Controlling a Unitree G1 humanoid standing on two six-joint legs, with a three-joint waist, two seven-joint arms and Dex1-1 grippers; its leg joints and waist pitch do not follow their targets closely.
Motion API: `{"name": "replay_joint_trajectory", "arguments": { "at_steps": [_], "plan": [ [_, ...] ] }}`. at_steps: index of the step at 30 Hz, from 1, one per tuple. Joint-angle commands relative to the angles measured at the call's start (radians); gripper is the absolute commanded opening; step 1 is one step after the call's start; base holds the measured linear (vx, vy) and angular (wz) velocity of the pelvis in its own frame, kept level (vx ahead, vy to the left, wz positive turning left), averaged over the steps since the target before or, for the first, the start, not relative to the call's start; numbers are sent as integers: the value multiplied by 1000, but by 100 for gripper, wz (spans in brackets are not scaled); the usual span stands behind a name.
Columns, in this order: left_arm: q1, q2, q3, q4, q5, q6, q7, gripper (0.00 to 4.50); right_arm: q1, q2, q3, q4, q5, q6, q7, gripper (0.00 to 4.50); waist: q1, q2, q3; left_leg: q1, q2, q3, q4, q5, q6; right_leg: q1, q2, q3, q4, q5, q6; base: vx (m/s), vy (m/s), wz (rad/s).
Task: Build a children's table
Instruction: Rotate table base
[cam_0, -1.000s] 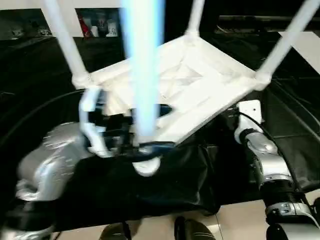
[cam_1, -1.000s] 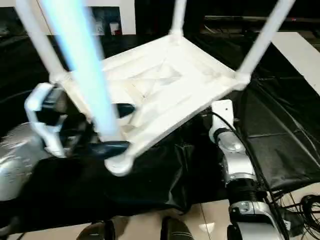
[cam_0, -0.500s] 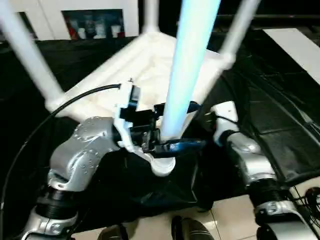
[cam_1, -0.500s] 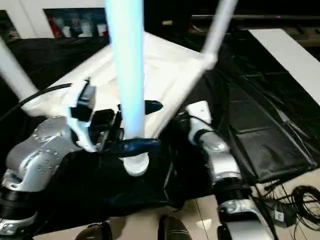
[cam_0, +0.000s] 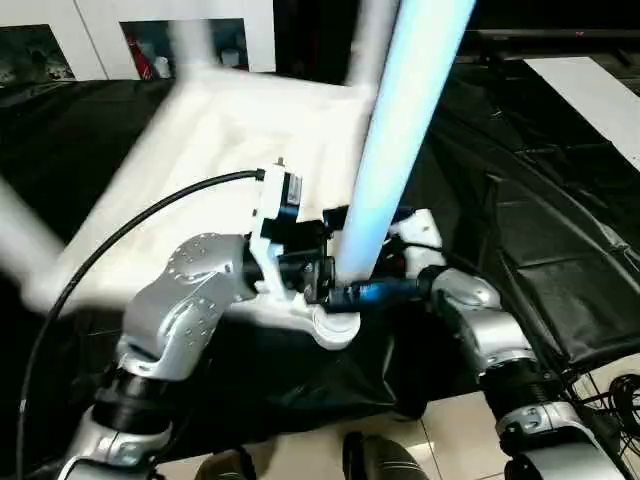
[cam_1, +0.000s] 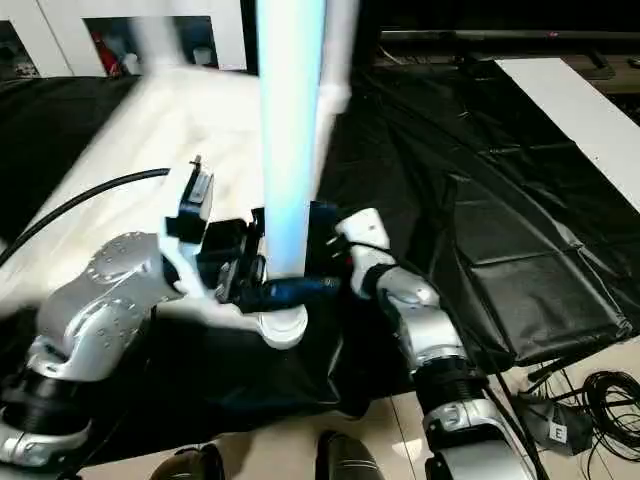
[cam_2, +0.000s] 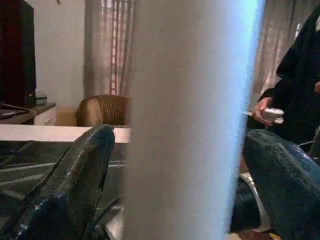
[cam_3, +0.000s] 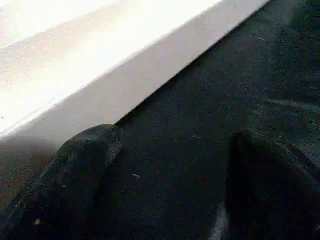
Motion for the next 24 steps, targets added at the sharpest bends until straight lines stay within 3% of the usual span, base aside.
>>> {"name": "replay_joint_trajectory", "arguments": {
  "at_steps": [1, 4, 9, 15, 19, 21, 23, 24],
  "plan": [
    [-23, -21, -56, 29, 54, -33, 28, 449, -11, 53, 70, -20, -7, -28, 45, 449, 18, 2, -97, 16, 24, -14, -62, -217, 42, 67, -42, 30, -67, -235, -222, 0, 0, 0],
    [-27, -18, -56, 42, 72, -45, 37, 449, -15, 52, 65, -12, -13, -31, 31, 449, 20, 4, -97, 17, 24, -14, -61, -221, 42, 67, -43, 30, -66, -241, -220, 0, 0, 0],
    [-61, 9, -45, 173, 216, -125, 128, 449, -68, 24, 8, 86, -72, -71, -135, 449, 27, 5, -94, 24, 24, -13, -62, -228, 27, 60, -42, 30, -70, -278, -203, 0, 0, 0],
    [-58, 38, -23, 187, 225, -131, 116, 449, -85, 2, -38, 104, -57, -67, -185, 449, 38, 8, -95, 25, 22, -13, -63, -231, 14, 59, -40, 30, -67, -264, -190, 0, 0, 0],
    [-43, 90, -36, 148, 234, -93, 93, 449, -98, -12, -87, 106, -34, -91, -208, 449, 47, 12, -99, 23, 22, -11, -61, -201, 29, 62, -40, 30, -57, -187, -213, 0, 0, 0],
    [-27, 134, -46, 106, 241, -33, 93, 449, -106, -24, -102, 101, -17, -82, -204, 449, 48, 17, -97, 25, 23, -11, -62, -204, 24, 61, -38, 29, -55, -176, -220, 0, 0, 0],
    [-21, 151, -52, 92, 246, -11, 94, 449, -109, -29, -105, 102, -11, -80, -203, 449, 49, 16, -96, 26, 24, -11, -63, -214, 22, 60, -38, 29, -57, -191, -216, 0, 0, 0],
    [21, 240, -97, 28, 284, 63, 72, 449, -100, -58, -98, 72, -9, -55, -174, 449, 49, 18, -93, 26, 23, -12, -64, -227, 16, 60, -39, 29, -59, -215, -212, 0, 0, 0]
  ]
}}
